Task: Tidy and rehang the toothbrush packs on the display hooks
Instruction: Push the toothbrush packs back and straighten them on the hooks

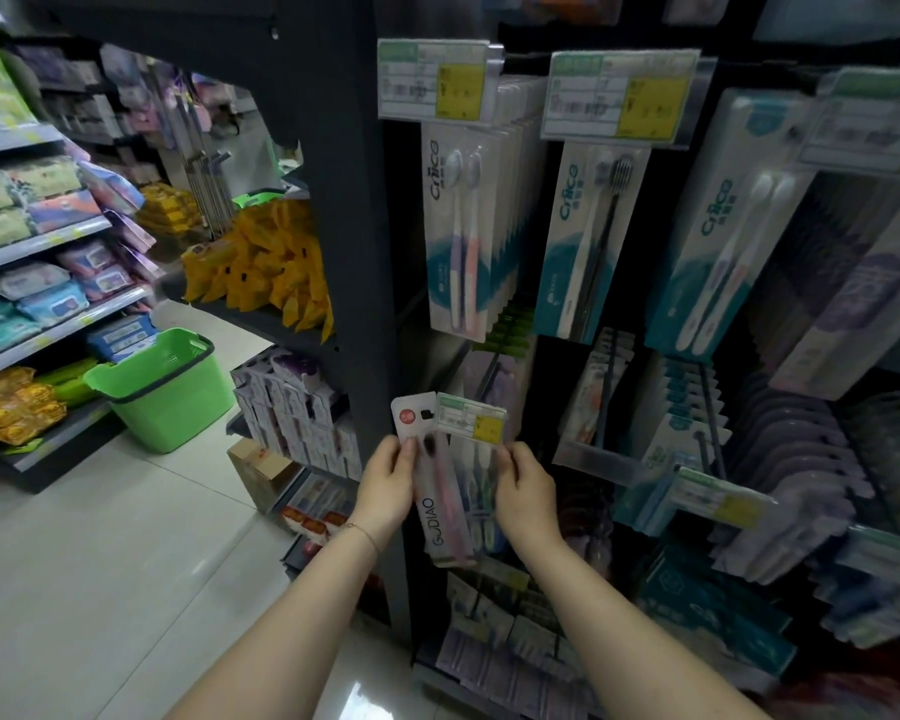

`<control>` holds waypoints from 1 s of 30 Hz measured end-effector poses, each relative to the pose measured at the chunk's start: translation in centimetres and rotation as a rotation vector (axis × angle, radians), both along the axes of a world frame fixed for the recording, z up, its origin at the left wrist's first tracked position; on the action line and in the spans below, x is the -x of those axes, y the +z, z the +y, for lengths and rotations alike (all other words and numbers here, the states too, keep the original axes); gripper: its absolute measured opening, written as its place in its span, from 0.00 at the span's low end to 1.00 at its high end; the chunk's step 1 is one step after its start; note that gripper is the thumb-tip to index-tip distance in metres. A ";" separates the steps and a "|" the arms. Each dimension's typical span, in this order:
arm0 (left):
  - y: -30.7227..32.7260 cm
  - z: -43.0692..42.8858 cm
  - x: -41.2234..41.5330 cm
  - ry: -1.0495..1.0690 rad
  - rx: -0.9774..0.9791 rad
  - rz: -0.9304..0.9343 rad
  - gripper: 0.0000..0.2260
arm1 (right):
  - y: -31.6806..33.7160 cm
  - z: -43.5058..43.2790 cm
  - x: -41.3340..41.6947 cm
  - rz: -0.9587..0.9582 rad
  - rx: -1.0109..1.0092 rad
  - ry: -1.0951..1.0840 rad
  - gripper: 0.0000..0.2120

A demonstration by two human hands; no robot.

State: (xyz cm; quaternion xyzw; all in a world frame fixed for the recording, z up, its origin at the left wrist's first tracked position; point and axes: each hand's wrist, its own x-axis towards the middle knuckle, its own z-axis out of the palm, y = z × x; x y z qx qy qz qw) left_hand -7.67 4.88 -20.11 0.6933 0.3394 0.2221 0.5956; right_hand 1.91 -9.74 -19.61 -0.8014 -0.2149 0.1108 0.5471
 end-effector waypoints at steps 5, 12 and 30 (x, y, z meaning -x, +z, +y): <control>-0.6 -0.8 1.6 -0.015 -0.104 0.038 0.11 | -0.9 -1.1 1.1 -0.025 0.020 -0.027 0.13; -2.7 -3.1 3.3 -0.135 -0.076 0.128 0.11 | -2.5 -5.2 3.0 -0.017 0.066 -0.114 0.12; -2.7 -13.8 -2.4 -0.524 -0.146 0.130 0.08 | -3.0 -17.3 1.1 -0.012 0.031 -0.411 0.12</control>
